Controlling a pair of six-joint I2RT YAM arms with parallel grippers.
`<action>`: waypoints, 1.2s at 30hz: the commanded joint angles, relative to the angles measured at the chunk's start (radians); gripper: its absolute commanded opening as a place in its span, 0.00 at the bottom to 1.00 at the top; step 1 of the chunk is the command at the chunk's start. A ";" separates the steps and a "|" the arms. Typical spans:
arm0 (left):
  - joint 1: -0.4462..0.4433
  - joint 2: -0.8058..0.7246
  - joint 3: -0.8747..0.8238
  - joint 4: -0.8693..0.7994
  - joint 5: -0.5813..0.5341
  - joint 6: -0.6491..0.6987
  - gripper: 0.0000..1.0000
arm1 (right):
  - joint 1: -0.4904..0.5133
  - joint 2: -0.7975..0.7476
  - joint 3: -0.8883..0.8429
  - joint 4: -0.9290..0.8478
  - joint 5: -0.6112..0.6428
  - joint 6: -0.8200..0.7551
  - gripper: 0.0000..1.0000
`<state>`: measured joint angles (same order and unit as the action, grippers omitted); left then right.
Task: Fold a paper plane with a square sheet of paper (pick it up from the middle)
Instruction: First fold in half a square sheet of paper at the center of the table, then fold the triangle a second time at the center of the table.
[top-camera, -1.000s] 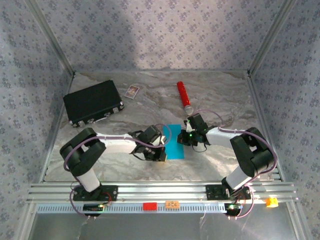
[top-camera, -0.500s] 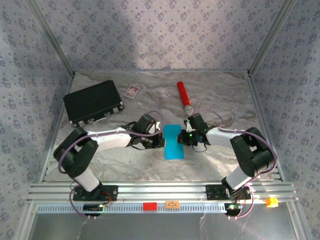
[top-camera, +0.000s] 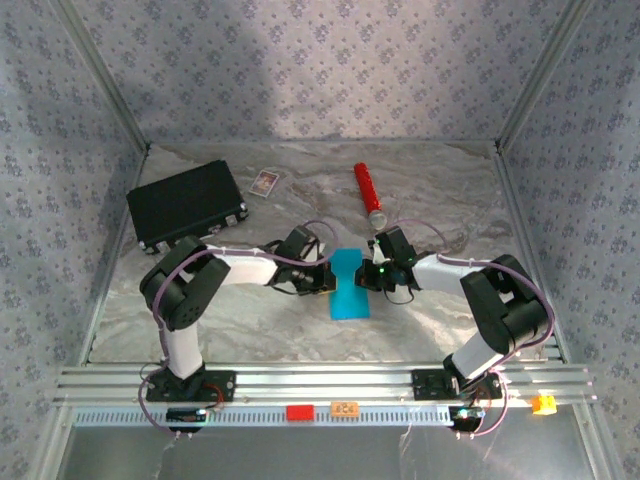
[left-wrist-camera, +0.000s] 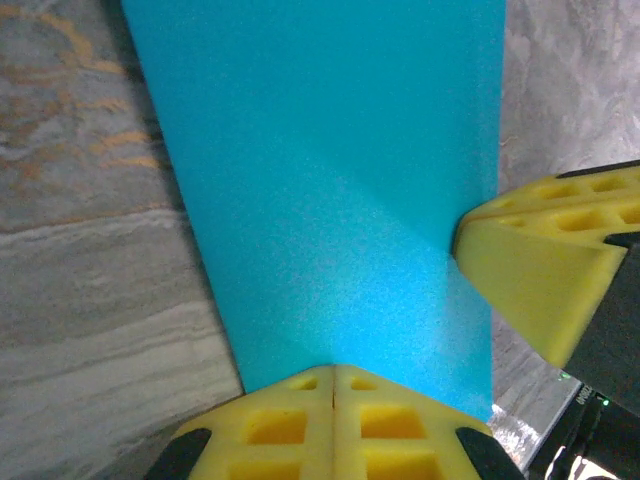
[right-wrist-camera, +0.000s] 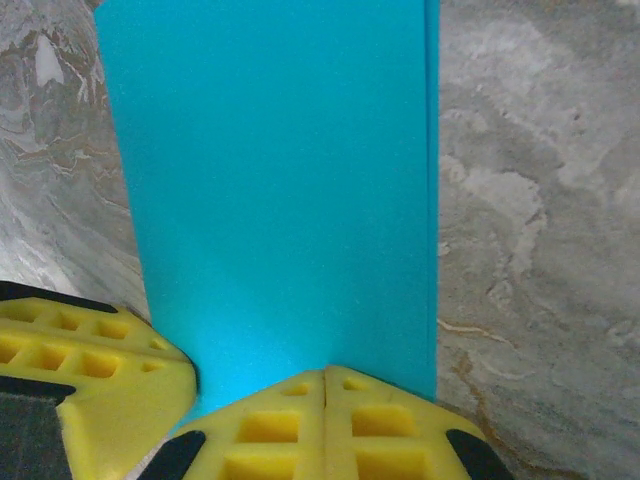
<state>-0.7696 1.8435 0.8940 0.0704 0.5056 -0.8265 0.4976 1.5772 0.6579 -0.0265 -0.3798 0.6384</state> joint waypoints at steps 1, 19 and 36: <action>0.000 0.005 -0.051 -0.007 0.003 -0.008 0.00 | -0.003 0.022 -0.032 -0.105 0.055 -0.002 0.00; 0.140 0.067 0.176 0.051 0.103 -0.047 0.04 | -0.001 0.017 -0.002 -0.124 0.036 -0.051 0.00; 0.170 0.221 0.255 -0.023 0.021 0.001 0.02 | 0.002 -0.028 0.009 -0.105 -0.047 -0.046 0.01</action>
<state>-0.6086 2.0350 1.1561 0.0704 0.5449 -0.8490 0.4976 1.5723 0.6647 -0.0467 -0.3954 0.6083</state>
